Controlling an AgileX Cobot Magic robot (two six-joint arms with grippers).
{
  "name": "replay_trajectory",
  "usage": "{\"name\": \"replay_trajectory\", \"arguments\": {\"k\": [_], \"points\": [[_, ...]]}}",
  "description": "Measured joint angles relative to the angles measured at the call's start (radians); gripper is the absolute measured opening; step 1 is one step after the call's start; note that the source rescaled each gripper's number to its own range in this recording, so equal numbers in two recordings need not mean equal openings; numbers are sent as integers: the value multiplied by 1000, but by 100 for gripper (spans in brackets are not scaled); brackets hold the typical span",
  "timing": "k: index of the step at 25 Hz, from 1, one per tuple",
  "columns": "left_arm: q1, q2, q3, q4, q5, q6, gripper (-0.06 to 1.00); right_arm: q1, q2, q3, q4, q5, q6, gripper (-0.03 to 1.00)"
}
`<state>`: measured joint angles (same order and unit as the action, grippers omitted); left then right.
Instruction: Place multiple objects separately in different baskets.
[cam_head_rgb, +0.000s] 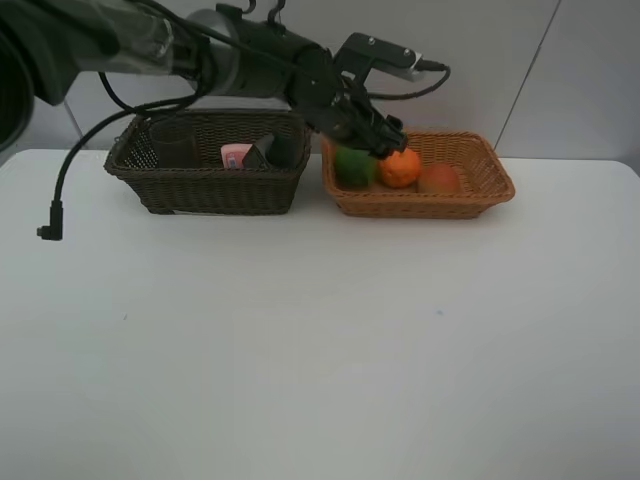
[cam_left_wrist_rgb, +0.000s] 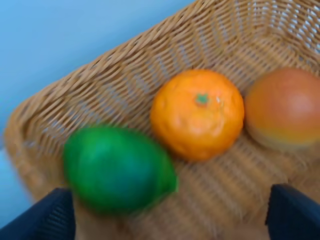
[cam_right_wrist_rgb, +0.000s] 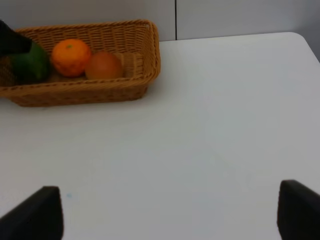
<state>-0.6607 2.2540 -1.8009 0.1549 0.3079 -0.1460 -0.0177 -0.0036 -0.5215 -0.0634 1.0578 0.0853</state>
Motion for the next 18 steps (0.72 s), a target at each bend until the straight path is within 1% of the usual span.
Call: {"name": "replay_trajectory", "arguments": {"k": [5,7,8,11,15,18], "points": [[37,-140,-1,-28,315,-8,99,0,0,0,0,0,0,88],[63,-195,9,-47,409,-18,99,0,0,0,0,0,0,88],[78,-221,30,-58,439,-19,99,0,0,0,0,0,0,88],[132,-335,143,-90,461,-21,99,0,0,0,0,0,0,88],[230,-505,362,-134,434,-22,99,0,0,0,0,0,0,88],[316,-649,531,-137,418,-22,99,0,0,0,0,0,0,88]]}}
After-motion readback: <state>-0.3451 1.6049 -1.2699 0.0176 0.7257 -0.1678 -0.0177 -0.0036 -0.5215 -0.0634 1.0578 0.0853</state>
